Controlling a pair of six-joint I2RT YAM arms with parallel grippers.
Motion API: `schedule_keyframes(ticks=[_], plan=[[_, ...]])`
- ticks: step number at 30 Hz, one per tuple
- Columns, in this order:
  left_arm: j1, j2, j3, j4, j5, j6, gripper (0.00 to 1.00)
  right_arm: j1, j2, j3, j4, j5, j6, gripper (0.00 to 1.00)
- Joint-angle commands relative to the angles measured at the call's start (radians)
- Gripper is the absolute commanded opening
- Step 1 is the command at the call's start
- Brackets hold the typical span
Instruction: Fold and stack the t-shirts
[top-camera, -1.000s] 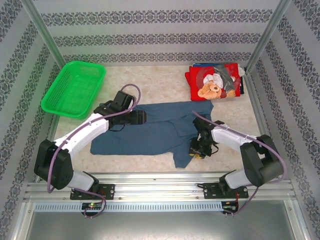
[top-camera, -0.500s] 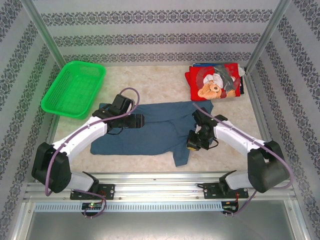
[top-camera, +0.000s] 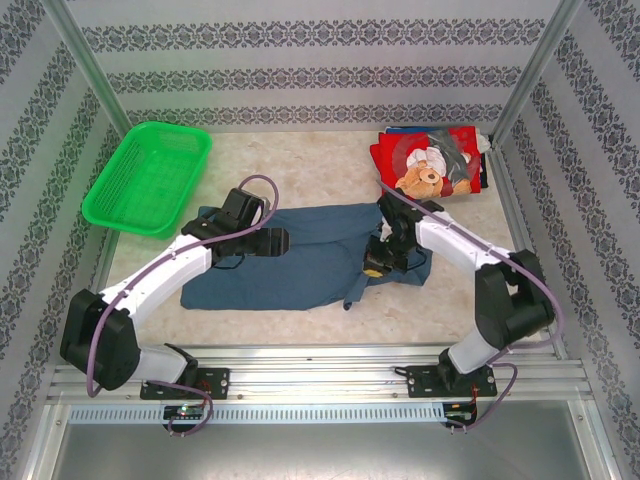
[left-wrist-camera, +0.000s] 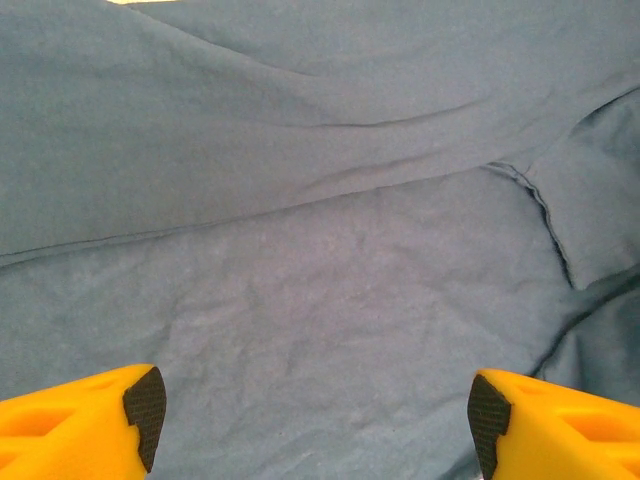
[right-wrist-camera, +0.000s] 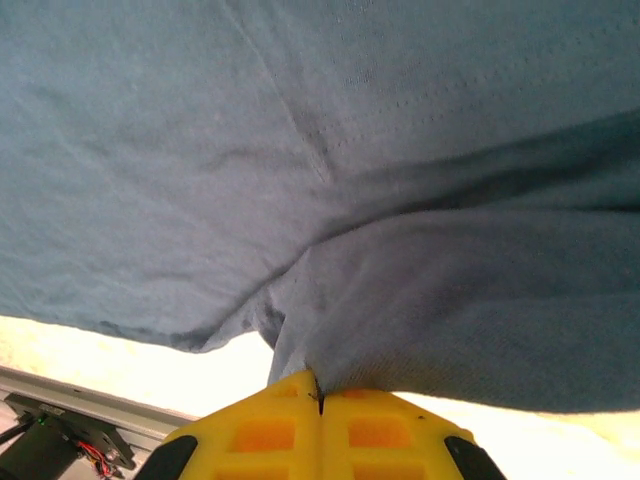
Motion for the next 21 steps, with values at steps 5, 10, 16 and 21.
schedule_keyframes(ticks=[5, 10, 16, 21], plan=[[-0.023, -0.026, 0.002, 0.025, 0.018, 0.041, 0.80, -0.039, 0.113, 0.097, 0.006, -0.035, -0.053, 0.05], [-0.024, -0.029, 0.003, 0.015, 0.006, 0.040, 0.80, -0.056, 0.151, 0.136, 0.038, -0.040, -0.061, 0.31], [-0.024, -0.040, 0.002, -0.005, -0.017, 0.035, 0.81, -0.054, -0.011, 0.126, 0.040, 0.024, -0.058, 0.46], [-0.024, -0.052, -0.011, 0.003, -0.034, 0.023, 0.81, -0.007, -0.133, -0.004, 0.047, -0.004, 0.000, 0.46]])
